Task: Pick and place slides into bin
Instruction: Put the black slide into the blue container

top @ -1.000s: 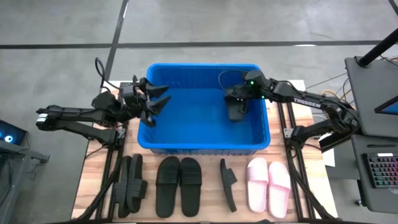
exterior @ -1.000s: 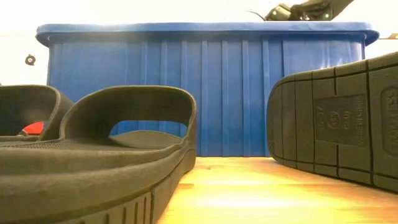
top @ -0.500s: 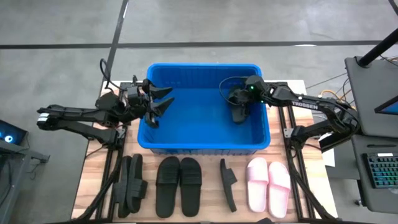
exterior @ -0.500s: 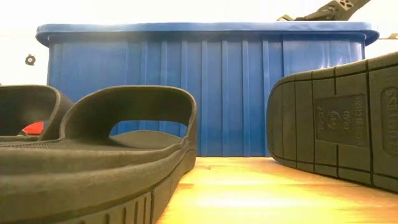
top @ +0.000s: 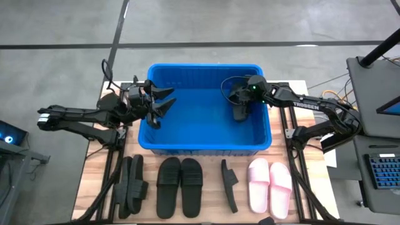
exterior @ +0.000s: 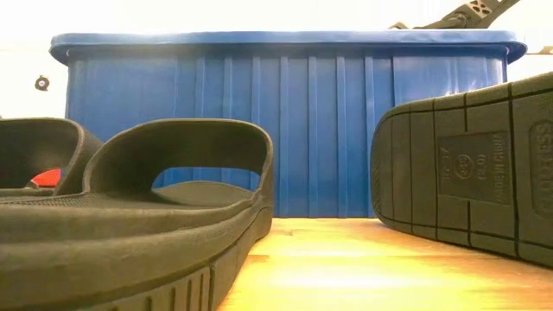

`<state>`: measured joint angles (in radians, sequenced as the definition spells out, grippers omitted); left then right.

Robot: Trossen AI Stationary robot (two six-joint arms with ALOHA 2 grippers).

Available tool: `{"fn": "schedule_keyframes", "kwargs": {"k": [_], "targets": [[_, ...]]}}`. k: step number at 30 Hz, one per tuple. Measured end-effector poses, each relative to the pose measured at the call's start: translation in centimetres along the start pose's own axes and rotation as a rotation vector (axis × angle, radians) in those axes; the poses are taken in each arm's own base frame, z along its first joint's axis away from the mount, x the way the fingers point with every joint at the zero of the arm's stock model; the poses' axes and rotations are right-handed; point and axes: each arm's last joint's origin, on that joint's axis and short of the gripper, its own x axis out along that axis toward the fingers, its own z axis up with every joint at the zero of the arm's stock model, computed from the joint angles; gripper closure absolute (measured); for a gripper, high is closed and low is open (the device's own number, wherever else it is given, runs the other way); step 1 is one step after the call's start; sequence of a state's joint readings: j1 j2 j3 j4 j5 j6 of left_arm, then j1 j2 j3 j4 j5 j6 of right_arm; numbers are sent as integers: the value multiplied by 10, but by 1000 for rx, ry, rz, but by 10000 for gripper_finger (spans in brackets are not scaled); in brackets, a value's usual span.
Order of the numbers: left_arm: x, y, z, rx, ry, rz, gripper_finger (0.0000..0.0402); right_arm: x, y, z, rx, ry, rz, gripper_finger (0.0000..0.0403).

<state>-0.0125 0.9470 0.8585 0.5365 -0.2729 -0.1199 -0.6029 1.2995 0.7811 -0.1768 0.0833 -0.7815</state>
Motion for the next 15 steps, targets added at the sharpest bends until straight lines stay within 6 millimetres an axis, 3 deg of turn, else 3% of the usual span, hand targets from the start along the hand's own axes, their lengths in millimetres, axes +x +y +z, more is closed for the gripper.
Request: {"fn": "schedule_keyframes", "kwargs": {"k": [4,15], "targets": [[0,0,0,-3,-1,1,212,0,0,0,10,3,5,368],[0,0,0,-4,-1,2,212,0,5,-5,0,50,45,252]]}}
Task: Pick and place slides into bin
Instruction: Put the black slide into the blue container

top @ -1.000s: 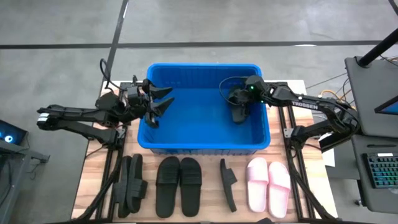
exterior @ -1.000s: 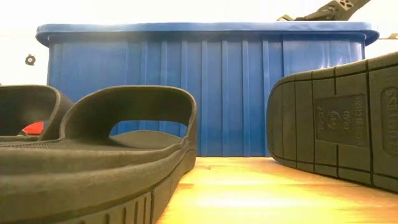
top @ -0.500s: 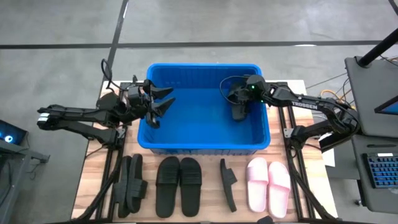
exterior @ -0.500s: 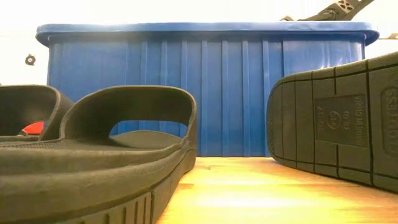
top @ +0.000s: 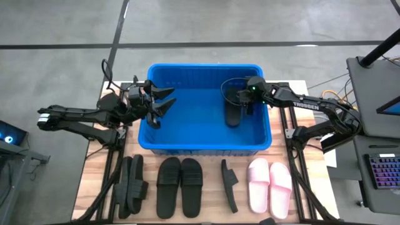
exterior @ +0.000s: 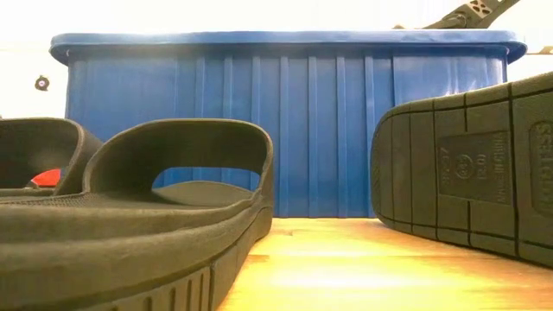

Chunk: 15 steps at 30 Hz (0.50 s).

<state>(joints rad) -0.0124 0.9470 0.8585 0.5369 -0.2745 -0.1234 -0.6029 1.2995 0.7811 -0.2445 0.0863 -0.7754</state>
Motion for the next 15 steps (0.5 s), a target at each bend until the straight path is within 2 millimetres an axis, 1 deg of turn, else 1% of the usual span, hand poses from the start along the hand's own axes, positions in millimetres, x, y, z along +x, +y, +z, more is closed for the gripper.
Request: {"fn": "schedule_keyframes", "kwargs": {"k": [4,8,11,15], "targets": [[0,0,0,0,0,0,212,0,0,-2,-11,51,-30,231],[0,0,0,0,0,0,212,-1,-1,-2,23,60,-36,226],[0,0,0,0,0,0,212,-4,-2,5,65,40,-26,229],[0,0,0,0,0,0,212,-12,-5,19,142,-21,64,239]]}}
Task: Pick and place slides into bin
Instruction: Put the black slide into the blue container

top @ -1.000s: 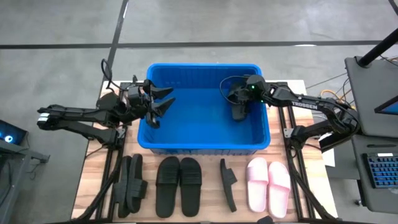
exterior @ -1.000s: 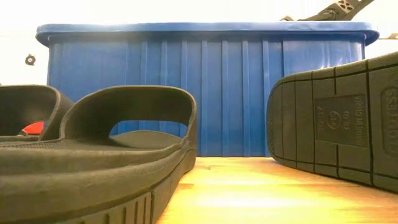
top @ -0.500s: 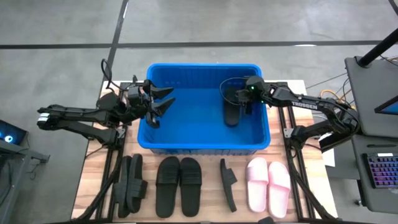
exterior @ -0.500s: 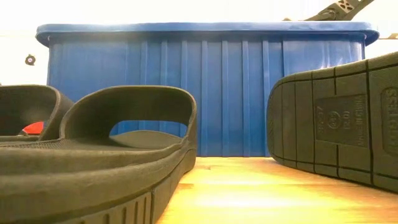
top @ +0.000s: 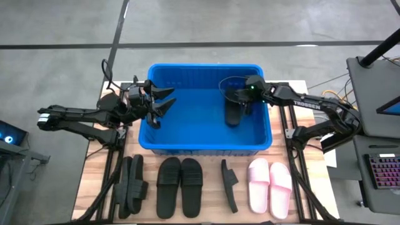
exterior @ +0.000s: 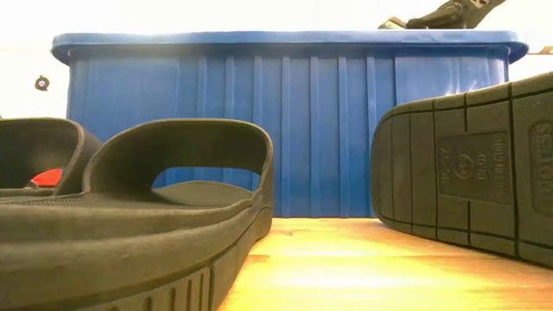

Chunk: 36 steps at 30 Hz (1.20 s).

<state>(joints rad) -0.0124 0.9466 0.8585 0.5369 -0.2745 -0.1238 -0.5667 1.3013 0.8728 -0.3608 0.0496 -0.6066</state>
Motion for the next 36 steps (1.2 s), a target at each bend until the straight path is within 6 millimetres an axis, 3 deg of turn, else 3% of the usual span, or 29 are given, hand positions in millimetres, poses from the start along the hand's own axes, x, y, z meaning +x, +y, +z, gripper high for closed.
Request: {"fn": "schedule_keyframes", "kwargs": {"k": [7,13,22,36], "targets": [[0,0,0,0,0,0,212,-18,-15,49,129,11,51,257],[0,0,0,0,0,0,212,-3,-25,80,86,202,86,250],[0,0,0,-1,1,0,212,45,-13,71,8,521,279,213],[0,0,0,1,5,0,212,78,3,48,-125,442,251,216]]}}
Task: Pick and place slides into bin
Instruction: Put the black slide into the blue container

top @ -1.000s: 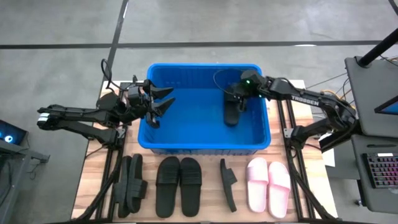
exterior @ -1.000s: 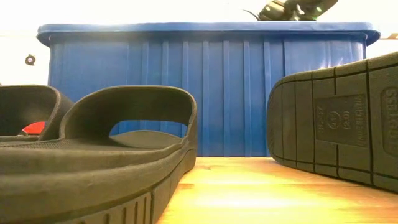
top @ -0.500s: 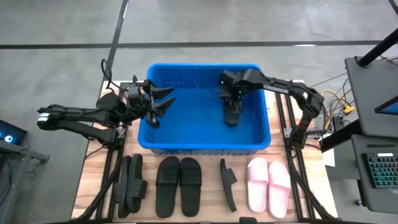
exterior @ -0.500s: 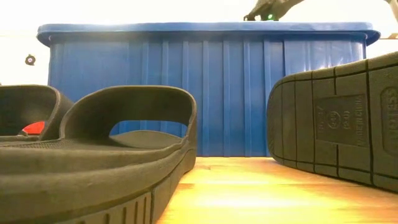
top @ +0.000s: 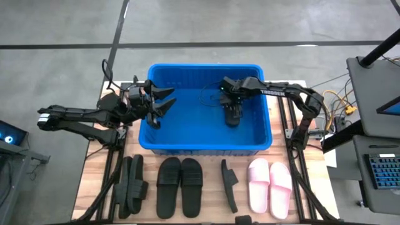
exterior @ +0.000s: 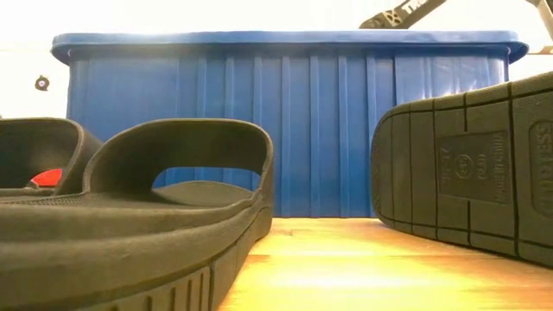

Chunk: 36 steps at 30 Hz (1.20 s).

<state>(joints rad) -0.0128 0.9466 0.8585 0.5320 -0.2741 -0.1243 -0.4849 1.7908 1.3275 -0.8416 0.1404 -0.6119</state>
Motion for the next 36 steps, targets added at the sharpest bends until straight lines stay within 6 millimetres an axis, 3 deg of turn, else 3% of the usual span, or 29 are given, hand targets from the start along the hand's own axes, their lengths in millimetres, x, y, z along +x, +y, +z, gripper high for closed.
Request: {"fn": "schedule_keyframes", "kwargs": {"k": [15,19,26,36], "targets": [[0,0,0,1,2,0,212,8,-8,-5,81,16,-120,223],[0,0,0,1,2,0,212,8,-10,-5,71,41,-160,261],[0,0,0,1,2,0,212,8,-9,-6,39,44,-151,383],[0,0,0,1,3,0,212,-4,-8,-13,32,93,-173,394]]}}
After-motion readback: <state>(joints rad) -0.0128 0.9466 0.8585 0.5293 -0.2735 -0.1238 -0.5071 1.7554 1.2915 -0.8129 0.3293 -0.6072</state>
